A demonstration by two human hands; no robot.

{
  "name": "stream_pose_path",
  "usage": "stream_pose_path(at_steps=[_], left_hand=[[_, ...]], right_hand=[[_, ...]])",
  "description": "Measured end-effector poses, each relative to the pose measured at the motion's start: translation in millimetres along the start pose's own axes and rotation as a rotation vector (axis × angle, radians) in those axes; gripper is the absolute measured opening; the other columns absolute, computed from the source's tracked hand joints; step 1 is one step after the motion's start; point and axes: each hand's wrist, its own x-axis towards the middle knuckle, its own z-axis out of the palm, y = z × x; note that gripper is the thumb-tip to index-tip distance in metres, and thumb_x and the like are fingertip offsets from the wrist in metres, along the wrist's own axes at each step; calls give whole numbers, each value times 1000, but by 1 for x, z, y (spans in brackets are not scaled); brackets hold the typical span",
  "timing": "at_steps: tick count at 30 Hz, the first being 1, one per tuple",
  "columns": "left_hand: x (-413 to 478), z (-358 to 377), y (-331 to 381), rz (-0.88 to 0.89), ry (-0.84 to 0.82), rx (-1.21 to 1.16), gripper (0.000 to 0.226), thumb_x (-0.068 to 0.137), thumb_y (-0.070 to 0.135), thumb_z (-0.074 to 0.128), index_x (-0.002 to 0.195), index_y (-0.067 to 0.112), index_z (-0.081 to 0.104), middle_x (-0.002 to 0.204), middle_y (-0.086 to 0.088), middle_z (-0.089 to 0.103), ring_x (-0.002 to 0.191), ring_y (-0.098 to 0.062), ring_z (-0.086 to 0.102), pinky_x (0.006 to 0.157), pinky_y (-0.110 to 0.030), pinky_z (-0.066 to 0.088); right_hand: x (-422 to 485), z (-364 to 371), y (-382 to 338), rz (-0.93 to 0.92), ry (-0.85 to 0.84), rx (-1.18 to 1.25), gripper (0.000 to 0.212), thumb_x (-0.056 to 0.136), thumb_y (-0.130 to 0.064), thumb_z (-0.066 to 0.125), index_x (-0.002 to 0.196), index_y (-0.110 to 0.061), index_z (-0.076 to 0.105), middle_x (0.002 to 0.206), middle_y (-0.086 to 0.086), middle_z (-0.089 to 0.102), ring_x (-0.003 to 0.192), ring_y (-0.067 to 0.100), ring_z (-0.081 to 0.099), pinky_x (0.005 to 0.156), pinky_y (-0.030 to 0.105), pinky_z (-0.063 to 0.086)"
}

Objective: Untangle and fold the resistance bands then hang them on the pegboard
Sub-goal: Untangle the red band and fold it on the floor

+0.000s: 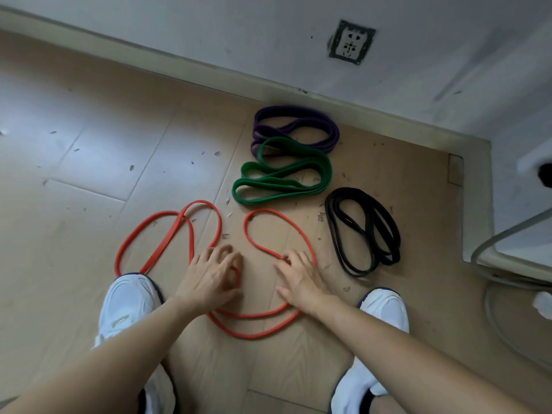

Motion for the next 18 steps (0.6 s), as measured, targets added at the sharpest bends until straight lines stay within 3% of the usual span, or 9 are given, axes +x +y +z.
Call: stream_pose_path(at_steps=[2, 4, 7, 10, 12, 15, 18], left_hand=[[-6, 5, -2, 48, 73, -29, 42, 78, 34, 62, 118, 25, 63, 118, -4, 60, 99, -35, 62, 75, -39, 53], [-10, 4, -2, 54, 38, -118, 32, 79, 24, 51, 106, 23, 67, 102, -4, 61, 85, -34, 63, 64, -34, 51], [-13, -13, 3, 26, -97, -247, 24, 82, 18, 60, 105, 18, 66, 97, -4, 64, 85, -32, 66, 66, -28, 45], [-10, -50, 10, -59, -212, -392, 32, 85, 22, 73, 113, 22, 58, 103, 4, 65, 93, -15, 65, 71, -17, 46], [-7, -83, 15, -94, -199, -480, 37, 83, 27, 80, 112, 25, 56, 101, 7, 62, 90, -9, 63, 70, -17, 52], [-7, -138, 26, -92, -99, -514, 22, 87, 30, 79, 102, 20, 68, 90, 4, 70, 76, -9, 71, 66, -22, 59], [-17, -189, 44, -58, -85, -601, 14, 90, 26, 76, 95, 13, 73, 83, -3, 74, 70, -12, 74, 62, -23, 60]], right_hand=[[-1, 5, -3, 2, -11, 6, 34, 86, -3, 62, 116, -19, 58, 117, 6, 44, 107, 30, 51, 90, 43, 51], [-1, 4, -4, 48, -33, 55, 36, 87, 4, 55, 114, -19, 58, 110, 6, 43, 96, 33, 57, 82, 40, 51], [-3, -9, -8, 95, -123, 104, 35, 83, 2, 57, 111, -19, 63, 111, 7, 58, 99, 32, 62, 85, 34, 51], [-10, -26, -17, 109, -343, 128, 34, 82, -2, 65, 111, -19, 70, 112, 3, 70, 104, 22, 66, 87, 26, 51], [-17, -39, -24, 85, -448, 108, 35, 81, -2, 68, 112, -17, 73, 110, 3, 71, 102, 19, 66, 83, 23, 51], [-33, -63, -36, 56, -562, 131, 32, 81, 1, 69, 110, -12, 76, 91, -1, 69, 87, 15, 63, 75, 24, 51], [-51, -103, -51, -4, -562, 145, 31, 84, -9, 73, 114, -14, 75, 102, 8, 75, 84, 12, 63, 76, 25, 53]])
